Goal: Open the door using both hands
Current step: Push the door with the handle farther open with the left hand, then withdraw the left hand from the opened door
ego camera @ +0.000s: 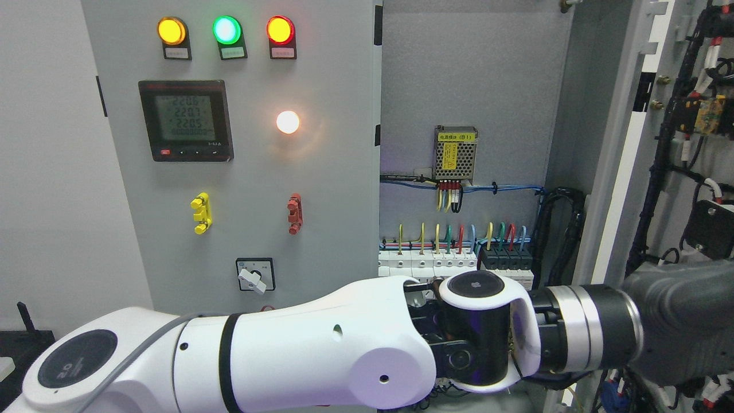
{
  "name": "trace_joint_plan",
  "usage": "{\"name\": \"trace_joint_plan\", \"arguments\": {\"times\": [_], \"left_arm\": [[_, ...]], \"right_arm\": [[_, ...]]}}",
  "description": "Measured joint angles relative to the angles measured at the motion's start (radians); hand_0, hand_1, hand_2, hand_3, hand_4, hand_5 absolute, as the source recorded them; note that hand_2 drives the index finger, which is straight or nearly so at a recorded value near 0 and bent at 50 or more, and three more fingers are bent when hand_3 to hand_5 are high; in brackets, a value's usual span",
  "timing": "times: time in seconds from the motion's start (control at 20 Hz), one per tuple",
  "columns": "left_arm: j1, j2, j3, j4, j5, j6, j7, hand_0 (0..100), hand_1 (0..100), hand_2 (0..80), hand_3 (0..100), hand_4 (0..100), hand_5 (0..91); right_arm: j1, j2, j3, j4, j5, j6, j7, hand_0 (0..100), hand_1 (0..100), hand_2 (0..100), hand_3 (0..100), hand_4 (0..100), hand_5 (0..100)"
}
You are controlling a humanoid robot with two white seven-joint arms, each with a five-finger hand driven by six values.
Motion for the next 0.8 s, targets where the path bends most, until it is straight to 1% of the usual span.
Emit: {"name": "trace_joint_plan", "arguments": {"times": [0.15, 0.35, 0.55, 0.65, 0.8], "left_arm": [[0.001, 0.028, 0.001, -0.001, 0.0, 0.006, -0.021, 12, 39, 0.0, 0, 0, 0.0], [0.022, 0.095, 0.002, -0.007, -0.007, 0.014, -0.075, 12, 39, 0.0, 0, 0, 0.0], [0.085, 0.192, 0.001, -0.025, -0.074, 0.017, -0.135, 12, 39, 0.0, 0, 0, 0.0], [0.128, 0.245, 0.004, -0.037, -0.106, 0.018, -0.15, 12, 39, 0.0, 0, 0, 0.0], [0.201, 0.332, 0.016, -0.056, -0.139, 0.018, -0.163, 12, 39, 0.0, 0, 0, 0.0]], "right_arm": [[0.0, 0.0, 0.0, 0.0, 0.0, 0.0, 0.0, 12, 39, 0, 0, 0, 0], [-0.001, 0.0, 0.0, 0.0, 0.001, 0.0, 0.0, 12, 39, 0, 0, 0, 0], [-0.001, 0.0, -0.001, 0.0, 0.001, 0.0, 0.0, 12, 39, 0, 0, 0, 0], [-0.001, 0.0, -0.001, 0.0, 0.001, 0.0, 0.0, 12, 39, 0, 0, 0, 0], [-0.001, 0.0, -0.001, 0.0, 0.001, 0.0, 0.0, 12, 39, 0, 0, 0, 0]]}}
